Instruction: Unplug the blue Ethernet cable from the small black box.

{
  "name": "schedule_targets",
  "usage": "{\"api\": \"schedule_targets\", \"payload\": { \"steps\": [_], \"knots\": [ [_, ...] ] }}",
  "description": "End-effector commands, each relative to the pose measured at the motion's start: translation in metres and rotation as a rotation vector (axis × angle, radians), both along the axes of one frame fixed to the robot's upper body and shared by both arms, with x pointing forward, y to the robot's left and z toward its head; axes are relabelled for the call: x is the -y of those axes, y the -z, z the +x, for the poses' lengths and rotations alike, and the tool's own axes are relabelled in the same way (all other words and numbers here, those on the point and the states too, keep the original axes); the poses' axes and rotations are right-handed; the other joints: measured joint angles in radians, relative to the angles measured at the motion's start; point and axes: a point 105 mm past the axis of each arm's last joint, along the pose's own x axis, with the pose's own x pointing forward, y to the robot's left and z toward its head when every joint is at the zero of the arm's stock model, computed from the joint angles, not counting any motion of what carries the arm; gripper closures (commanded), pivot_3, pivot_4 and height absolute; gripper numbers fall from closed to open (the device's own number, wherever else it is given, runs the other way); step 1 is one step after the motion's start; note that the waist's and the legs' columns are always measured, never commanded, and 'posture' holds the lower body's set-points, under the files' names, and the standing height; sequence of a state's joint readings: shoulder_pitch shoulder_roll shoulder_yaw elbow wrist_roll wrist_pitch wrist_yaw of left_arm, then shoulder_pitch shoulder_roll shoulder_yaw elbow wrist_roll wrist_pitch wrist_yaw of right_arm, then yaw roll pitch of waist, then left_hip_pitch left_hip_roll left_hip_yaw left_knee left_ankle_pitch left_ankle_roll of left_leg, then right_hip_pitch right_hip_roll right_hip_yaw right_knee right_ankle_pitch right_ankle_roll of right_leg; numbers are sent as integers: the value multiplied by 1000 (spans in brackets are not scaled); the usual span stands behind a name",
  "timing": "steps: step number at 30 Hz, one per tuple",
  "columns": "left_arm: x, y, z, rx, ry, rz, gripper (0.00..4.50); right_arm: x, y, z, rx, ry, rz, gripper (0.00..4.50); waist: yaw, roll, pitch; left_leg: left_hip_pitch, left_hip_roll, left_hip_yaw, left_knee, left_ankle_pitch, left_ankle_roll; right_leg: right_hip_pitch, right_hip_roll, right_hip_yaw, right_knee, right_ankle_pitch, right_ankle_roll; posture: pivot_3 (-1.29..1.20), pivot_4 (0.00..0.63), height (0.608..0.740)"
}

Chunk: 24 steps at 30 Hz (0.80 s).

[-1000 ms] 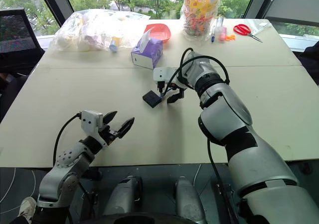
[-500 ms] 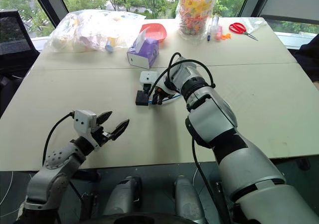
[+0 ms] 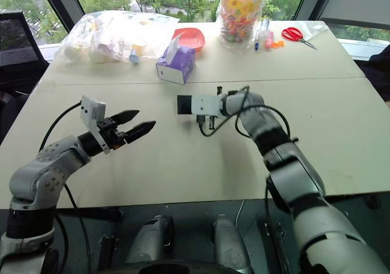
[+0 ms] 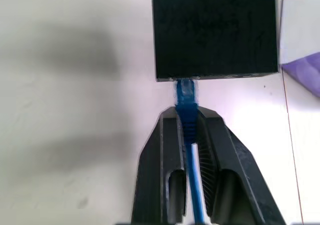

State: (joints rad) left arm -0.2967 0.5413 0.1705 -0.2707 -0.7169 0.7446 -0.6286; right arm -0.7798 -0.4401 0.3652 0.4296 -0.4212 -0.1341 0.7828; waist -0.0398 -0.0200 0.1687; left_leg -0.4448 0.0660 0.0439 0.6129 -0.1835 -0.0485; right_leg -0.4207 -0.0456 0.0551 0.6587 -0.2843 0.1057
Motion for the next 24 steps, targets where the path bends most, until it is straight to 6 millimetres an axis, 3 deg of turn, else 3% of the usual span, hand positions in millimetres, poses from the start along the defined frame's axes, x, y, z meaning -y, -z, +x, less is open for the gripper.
{"api": "schedule_targets", "payload": {
  "steps": [1,4,8,19,24],
  "knots": [
    [9,-14,2,13,95,-26,0,-7,-45,-21,335,-14,74,4418,-4,0,0,0,0,0,0,0,0,0,1,0,1,0,0,0,150,735],
    [13,-16,4,3,152,-40,0,-10,-44,-42,391,-24,50,4418,-6,0,0,2,0,0,2,1,-1,-1,1,1,4,0,0,0,150,735],
    [24,-22,2,-15,242,-69,0,-22,-60,-59,489,-86,47,4418,-3,-1,0,3,0,-1,3,3,-4,0,1,1,5,0,-1,0,150,735],
    [33,-34,-1,-6,340,-73,0,-36,-66,-79,552,-211,11,4418,1,-1,0,2,0,-2,5,3,-4,2,1,1,5,-1,-1,0,150,735],
    [33,-33,-2,0,343,-81,1720,-40,-71,-81,558,-230,16,4500,1,-1,0,2,0,-2,5,3,-4,2,1,1,5,-1,-1,0,150,735]
  ]
}}
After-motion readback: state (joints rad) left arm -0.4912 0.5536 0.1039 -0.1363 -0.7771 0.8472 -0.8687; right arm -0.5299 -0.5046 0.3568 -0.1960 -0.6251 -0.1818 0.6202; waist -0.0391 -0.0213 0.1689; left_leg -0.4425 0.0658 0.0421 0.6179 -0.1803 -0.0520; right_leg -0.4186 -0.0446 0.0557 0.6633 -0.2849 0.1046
